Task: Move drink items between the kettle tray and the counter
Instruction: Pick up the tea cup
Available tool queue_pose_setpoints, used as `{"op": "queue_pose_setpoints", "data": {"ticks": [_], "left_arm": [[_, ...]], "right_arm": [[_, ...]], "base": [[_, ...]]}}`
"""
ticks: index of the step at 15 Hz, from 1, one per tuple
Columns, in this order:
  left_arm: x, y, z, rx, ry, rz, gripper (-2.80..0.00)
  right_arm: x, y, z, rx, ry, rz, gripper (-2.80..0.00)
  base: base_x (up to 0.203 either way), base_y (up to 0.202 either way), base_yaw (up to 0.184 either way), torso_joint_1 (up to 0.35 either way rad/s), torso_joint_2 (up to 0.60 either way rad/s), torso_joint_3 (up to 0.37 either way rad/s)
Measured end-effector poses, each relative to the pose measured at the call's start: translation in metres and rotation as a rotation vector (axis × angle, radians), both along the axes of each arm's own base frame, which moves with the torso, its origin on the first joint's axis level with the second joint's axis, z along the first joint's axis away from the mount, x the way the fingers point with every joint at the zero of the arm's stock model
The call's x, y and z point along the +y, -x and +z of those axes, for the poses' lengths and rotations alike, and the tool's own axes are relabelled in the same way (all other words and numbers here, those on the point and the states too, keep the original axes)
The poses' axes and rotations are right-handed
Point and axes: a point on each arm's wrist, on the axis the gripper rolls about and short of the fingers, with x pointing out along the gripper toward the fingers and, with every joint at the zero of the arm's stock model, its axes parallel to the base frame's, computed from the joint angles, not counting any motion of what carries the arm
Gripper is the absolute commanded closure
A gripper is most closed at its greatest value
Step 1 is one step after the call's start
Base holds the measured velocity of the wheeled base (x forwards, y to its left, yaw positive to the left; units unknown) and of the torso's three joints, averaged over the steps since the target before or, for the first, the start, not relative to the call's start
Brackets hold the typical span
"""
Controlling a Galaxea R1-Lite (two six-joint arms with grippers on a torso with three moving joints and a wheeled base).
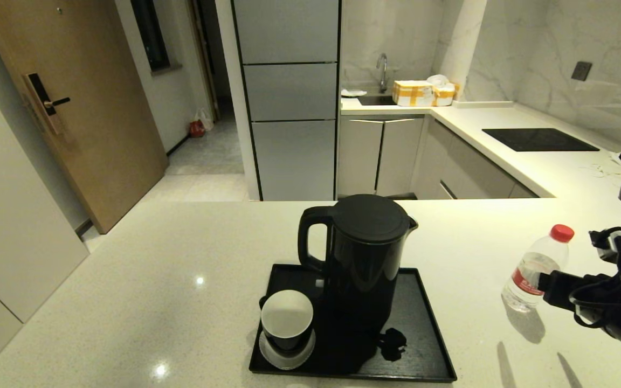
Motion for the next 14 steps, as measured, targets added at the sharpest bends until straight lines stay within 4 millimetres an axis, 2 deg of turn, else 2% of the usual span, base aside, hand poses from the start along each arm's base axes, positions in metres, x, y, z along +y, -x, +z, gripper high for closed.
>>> {"op": "queue_pose_setpoints", "data": {"ticks": [6,9,10,14], "left_arm": [[0.0,0.0,0.0,0.0,0.0,0.0,0.0],[0.0,0.0,0.0,0.0,0.0,-0.001,0.0],[0.0,0.0,0.0,0.0,0.0,-0.001,0.0],[0.0,0.0,0.0,0.0,0.0,0.0,0.0]], "right_arm": [[0.022,0.069,0.068,-0.019,-0.031,0.159,-2.8],[0.032,0.102,0.085,0.042,-0.043,0.269,-2.8],[0.033,0.109,0.089,0.043,-0.043,0.28,0.0],[0.029,0.136,0.108,0.024,-0.047,0.258,0.0]], "base": [[0.0,0.0,0.0,0.0,0.0,0.0],[0.0,0.0,0.0,0.0,0.0,0.0],[0.0,0.0,0.0,0.0,0.0,0.0],[0.0,0.0,0.0,0.0,0.0,0.0]]}}
